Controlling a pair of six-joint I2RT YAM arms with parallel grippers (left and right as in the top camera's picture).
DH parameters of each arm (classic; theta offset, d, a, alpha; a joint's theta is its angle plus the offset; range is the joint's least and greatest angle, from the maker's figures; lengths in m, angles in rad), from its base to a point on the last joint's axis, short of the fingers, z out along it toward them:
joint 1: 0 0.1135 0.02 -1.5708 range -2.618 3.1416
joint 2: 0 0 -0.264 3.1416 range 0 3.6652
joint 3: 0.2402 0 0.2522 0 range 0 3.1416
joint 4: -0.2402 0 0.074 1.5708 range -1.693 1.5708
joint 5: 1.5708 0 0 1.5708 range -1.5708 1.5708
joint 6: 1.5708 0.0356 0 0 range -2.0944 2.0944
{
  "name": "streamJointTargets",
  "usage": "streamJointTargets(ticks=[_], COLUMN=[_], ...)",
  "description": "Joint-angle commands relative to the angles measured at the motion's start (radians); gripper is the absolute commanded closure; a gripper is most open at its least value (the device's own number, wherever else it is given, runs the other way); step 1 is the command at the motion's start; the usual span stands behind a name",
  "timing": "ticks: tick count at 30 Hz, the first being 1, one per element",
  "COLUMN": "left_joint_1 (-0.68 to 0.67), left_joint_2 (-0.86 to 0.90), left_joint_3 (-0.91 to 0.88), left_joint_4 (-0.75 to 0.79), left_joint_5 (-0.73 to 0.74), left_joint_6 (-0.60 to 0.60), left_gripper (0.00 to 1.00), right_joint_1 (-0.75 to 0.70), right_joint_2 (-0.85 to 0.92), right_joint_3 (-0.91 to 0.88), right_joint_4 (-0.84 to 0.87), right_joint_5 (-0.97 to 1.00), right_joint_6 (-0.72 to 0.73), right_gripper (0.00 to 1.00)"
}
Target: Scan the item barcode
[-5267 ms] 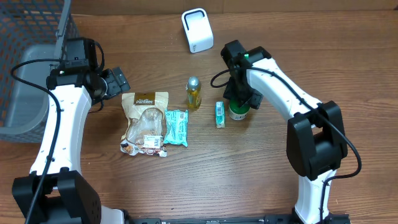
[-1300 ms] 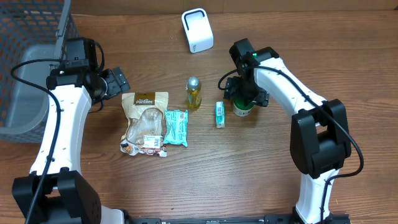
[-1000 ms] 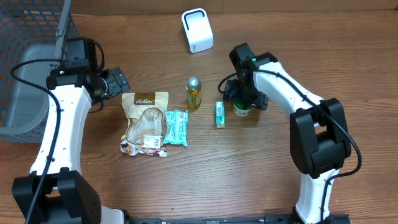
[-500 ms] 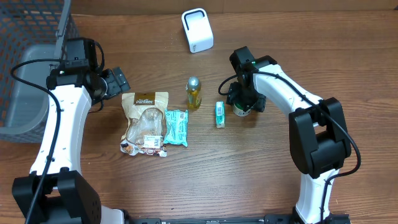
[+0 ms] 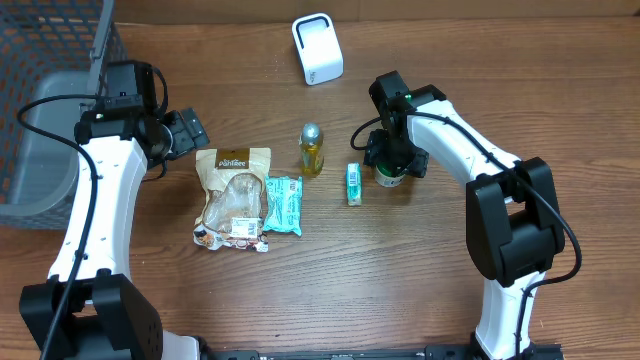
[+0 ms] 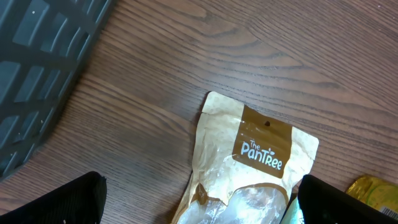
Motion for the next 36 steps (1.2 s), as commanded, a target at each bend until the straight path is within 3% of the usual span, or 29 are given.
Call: streamJointTargets(ticks=[1,8,10,12,16,18,26,36], left_joint_1=[-0.001,-0.001,-0.001,-0.001,-0.001,-0.001,-0.001,-0.001], left_joint_2=[-0.011,-0.011,-0.011,-0.011,-0.011,-0.011,-0.011,-0.011], left_joint_3=[0.012,0.012,0.012,0.012,0.012,0.012,0.012,0.012], left_joint_4=[0.001,0.001,0.001,0.001,0.001,0.001,0.001,0.001], left_joint_5=[0.005,0.005,0.005,0.005,0.005,0.005,0.005,0.005], left_joint_6=[0.008,0.008,0.008,0.008,0.008,0.008,0.008,0.008], left_gripper=[0.01,0.0,0.0,0.01,0.0,0.0,0.0,0.01], right_joint_1=[-0.002,-0.002,-0.002,-0.002,-0.002,-0.002,-0.035,-0.154], right_joint_2=[-0.003,-0.003,-0.003,-0.003,-0.003,-0.003,-0.012,-0.035], right_joint_3=[0.023,0.023,0.023,0.023,0.023,0.023,0.075,0.13], right_joint_4=[0.0,0.001,-0.002,-0.005,-0.006,-0.009,-0.093,-0.29], right_joint_5=[-0.001,-0.008,-0.009,-0.008,-0.008,-0.008,-0.101,-0.565], right_joint_6=[0.006,0.006,0.006,0.006,0.006,0.006,0.005,0.002], right_gripper=[0.0,0.0,0.21,0.33,0.34,0.48,0.65,0.65])
